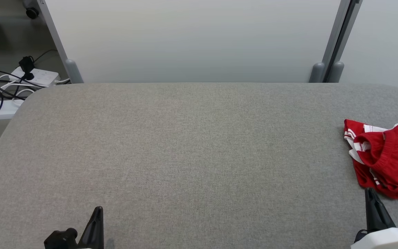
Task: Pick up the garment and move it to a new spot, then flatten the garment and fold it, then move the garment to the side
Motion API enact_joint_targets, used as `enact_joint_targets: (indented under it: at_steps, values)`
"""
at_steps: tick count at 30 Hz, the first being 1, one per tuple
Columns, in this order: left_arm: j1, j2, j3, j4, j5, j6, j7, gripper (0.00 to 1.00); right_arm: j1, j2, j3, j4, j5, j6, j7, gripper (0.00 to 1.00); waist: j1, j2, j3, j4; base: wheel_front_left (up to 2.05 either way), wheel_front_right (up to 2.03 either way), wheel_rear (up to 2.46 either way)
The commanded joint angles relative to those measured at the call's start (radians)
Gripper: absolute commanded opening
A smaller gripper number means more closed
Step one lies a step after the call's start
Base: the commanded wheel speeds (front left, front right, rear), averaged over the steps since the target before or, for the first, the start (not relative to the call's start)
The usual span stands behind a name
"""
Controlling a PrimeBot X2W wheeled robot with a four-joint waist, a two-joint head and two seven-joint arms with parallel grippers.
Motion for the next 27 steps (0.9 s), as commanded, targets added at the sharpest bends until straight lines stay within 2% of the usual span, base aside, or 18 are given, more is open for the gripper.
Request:
enact_joint_targets:
  at_steps: [1,27]
  values:
    - [-0.041,0.012,0.011,-0.028,-0.037,-0.008,0.005,0.0,-0.035,-0.014,-0.002,-0.032,0.036,0.0,0.011,0.0,-0.0003,-0.0001,0.002,0.0,0.0,0.0,0.0]
    - [-0.069,0.015,0.027,-0.046,-0.351,-0.027,0.076,0.0,-0.05,-0.008,0.002,-0.046,0.336,0.0,0.078,0.0,-0.0004,-0.0001,0.012,-0.007,0.0,0.0,0.0]
